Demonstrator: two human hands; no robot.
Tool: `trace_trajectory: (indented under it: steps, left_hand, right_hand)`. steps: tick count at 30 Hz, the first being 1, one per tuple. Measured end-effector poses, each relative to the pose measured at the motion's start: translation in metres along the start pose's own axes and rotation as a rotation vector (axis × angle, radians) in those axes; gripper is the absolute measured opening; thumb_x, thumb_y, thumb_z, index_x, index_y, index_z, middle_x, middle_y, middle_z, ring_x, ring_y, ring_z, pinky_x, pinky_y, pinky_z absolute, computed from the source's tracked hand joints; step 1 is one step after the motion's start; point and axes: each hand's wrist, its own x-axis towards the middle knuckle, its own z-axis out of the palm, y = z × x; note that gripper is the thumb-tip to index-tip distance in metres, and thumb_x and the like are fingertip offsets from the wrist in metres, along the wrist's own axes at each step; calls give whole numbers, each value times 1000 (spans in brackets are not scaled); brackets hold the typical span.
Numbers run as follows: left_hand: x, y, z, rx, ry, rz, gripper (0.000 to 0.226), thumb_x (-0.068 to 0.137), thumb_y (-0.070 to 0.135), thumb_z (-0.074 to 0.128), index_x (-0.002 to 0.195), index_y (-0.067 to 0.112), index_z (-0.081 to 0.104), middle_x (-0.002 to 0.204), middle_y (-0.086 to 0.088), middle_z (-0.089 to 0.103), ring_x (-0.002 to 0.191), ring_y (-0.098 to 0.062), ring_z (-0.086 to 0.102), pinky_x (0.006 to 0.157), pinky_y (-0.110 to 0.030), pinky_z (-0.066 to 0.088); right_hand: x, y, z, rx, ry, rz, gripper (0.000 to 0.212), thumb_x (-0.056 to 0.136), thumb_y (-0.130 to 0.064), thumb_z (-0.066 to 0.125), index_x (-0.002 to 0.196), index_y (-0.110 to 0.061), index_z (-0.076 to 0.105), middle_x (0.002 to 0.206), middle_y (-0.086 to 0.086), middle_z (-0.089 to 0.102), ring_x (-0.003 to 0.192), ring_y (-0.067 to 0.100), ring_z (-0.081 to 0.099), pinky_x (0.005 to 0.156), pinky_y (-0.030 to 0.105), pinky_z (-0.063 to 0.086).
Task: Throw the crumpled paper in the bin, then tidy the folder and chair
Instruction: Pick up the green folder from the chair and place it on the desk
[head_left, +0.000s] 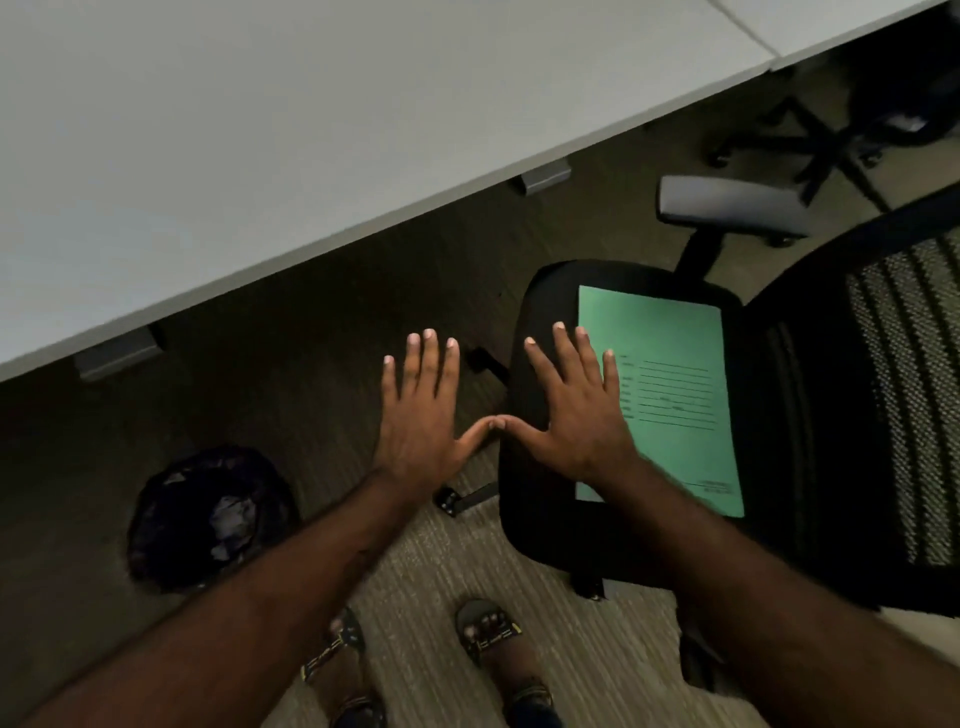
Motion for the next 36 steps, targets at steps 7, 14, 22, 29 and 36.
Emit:
trace_trajectory:
  steps: [7, 14, 22, 29, 36]
  left_hand:
    - [35, 93, 12, -5, -29, 68, 99, 95, 76, 33, 163, 11, 7, 172, -18, 4, 159, -33, -2, 126, -60, 12]
    - [52, 148, 42, -51, -127, 81, 96, 97, 71, 37, 164, 10, 6, 171, -19, 4, 159, -32, 1, 128, -52, 15]
    - [58, 164, 69, -13, -247, 59, 93, 99, 66, 41, 163, 6, 9, 170, -20, 11, 158, -34, 11, 126, -48, 23]
    - [57, 167, 72, 11, -155, 56, 64, 94, 63, 54, 131, 10, 56, 143, -11, 43, 131, -29, 42, 105, -45, 41]
    - [67, 163, 71, -249, -254, -219, 47, 91, 58, 65, 109, 15, 62, 115, -7, 59, 109, -25, 54, 95, -44, 49]
  right_hand:
    - [-22, 103, -17, -81, 39, 92, 103, 83, -94, 32, 165, -35, 11, 175, 7, 0, 161, 29, -7, 126, 65, 7]
    - [-46, 187, -9, -129, -50, 254, 105, 81, -95, 33, 165, -34, 13, 174, 10, 2, 161, 31, -6, 126, 64, 1]
    - [-67, 235, 15, -99, -207, 392, 109, 80, -90, 43, 164, -32, 6, 173, 14, 1, 161, 33, 0, 128, 58, 6]
    - [-72, 237, 25, 138, -281, 544, 105, 81, -81, 60, 162, -27, 19, 166, 9, 21, 153, 30, 26, 119, 50, 34]
    - [-55, 231, 17, 347, -170, 672, 96, 72, -46, 91, 152, -18, 46, 147, 8, 44, 136, 26, 46, 112, 36, 40]
